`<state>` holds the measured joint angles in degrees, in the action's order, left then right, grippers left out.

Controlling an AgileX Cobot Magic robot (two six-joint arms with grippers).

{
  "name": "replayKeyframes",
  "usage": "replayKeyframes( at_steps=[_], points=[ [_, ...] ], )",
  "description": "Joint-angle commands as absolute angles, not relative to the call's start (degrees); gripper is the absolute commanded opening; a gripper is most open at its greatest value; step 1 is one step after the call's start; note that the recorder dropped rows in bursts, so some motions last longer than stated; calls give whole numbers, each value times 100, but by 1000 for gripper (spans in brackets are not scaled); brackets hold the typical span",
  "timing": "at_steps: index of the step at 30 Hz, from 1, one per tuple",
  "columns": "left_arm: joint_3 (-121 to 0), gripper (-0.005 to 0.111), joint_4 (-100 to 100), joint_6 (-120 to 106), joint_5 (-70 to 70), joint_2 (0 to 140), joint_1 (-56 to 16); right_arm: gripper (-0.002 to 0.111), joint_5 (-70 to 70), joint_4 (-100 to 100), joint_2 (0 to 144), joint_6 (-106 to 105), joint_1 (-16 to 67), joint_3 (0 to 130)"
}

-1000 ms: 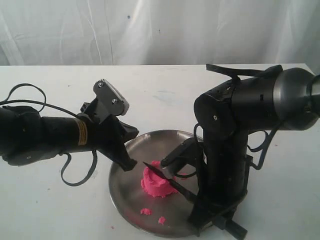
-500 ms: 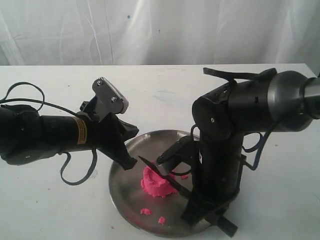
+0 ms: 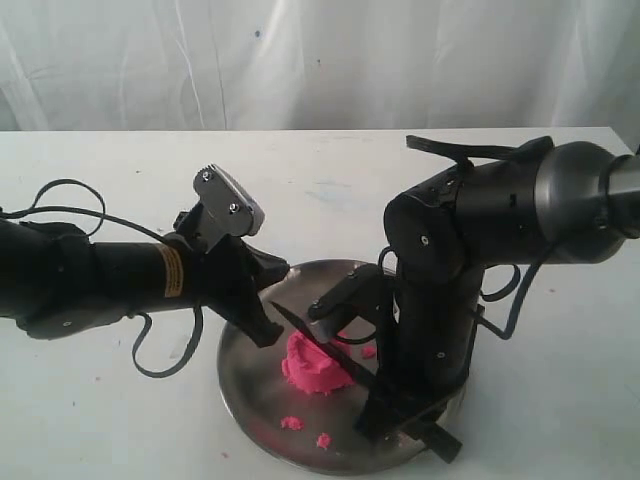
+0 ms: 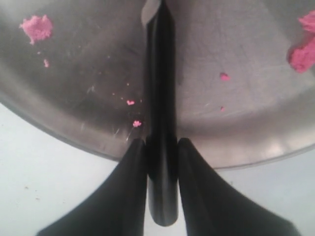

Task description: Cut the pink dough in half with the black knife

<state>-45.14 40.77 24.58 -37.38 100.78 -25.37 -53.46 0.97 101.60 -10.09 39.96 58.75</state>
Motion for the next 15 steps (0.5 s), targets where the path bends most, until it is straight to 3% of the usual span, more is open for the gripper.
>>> replayKeyframes(
  at_steps=[1,15],
  points=[
    [-4476,0,4113,2117,-3813,10246,-2531,0,-5253,80,10154,-1052,3997,5870],
    [-4476,0,3880,1911,-4878,10644,-2531,0,-5243,84,10154,-1052,3997,5870]
  ],
)
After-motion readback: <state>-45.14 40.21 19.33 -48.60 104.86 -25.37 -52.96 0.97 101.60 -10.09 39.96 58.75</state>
